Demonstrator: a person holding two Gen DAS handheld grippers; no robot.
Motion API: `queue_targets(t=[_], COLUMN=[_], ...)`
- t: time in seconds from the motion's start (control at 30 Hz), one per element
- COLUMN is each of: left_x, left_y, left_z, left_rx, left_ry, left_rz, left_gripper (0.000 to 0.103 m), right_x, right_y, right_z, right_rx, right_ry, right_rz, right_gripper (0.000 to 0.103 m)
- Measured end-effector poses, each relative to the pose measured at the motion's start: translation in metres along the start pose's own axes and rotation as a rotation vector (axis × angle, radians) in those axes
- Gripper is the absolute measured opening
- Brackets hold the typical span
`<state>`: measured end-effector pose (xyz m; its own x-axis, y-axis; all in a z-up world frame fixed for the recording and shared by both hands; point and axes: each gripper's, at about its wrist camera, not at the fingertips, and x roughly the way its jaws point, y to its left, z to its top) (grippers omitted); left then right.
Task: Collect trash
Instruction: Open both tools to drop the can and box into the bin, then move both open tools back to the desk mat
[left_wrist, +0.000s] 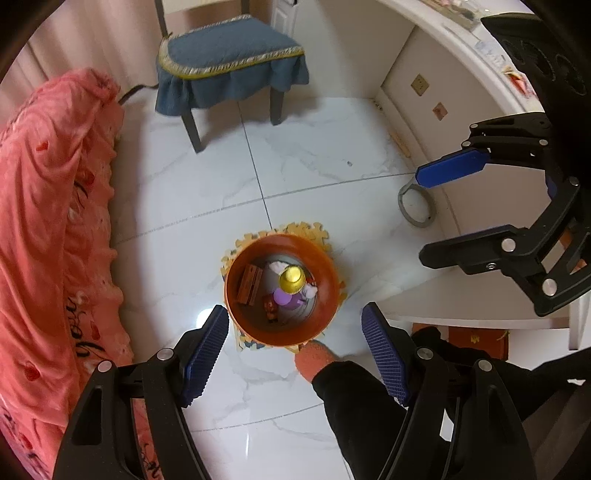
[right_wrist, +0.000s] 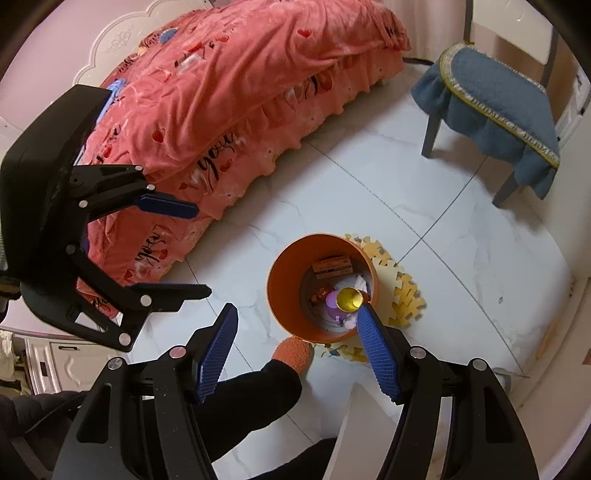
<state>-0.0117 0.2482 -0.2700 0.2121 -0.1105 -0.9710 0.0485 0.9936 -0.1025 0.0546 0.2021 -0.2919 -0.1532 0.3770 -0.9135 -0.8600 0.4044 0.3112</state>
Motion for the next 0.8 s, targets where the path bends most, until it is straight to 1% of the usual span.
queue_targets(t=[0.27, 0.47, 0.57, 0.63, 0.67, 0.73, 0.8], left_x=[-0.036, -0.063, -0.079, -0.088, -0.092, -0.100, -0.106], left_y=[-0.034, -0.069, -0.091, -0.108, -0.116, -0.133, -0.149], left_z=[0.016, 0.028, 0.032, 0.036, 0.038, 0.041, 0.046], left_rx=[0.046, 0.121, 0.160, 0.188, 0.204, 0.245, 0.280], left_ry=[-0.068, -0.115, -0.147, -0.165, -0.176, -0.201, -0.208], left_rz=[0.008, 0.012, 0.008, 0.007, 0.011, 0.006, 0.001], left_gripper=[0.075, 0.075, 0.075, 0.079, 0.085, 0.086, 0.086], right_x=[-0.069, -0.120, -0.152, -0.168, -0.178, -0.194, -0.209], right_y=[-0.003, -0.007, -0.012, -0.015, -0.018, -0.023, -0.028], right_z=[-0.023, -0.048, -0.067, -0.079, -0.086, -0.099, -0.111], right_rx=[0.032, 0.069, 0.095, 0.109, 0.118, 0.130, 0.147], right_ry=[-0.096, -0.173, -0.221, -0.245, -0.258, -0.277, -0.297], right_rz=[-0.007, -0.030, -0.047, -0.062, -0.071, -0.090, -0.113], right_gripper=[0.069, 0.069, 0.069, 0.069, 0.069, 0.069, 0.069])
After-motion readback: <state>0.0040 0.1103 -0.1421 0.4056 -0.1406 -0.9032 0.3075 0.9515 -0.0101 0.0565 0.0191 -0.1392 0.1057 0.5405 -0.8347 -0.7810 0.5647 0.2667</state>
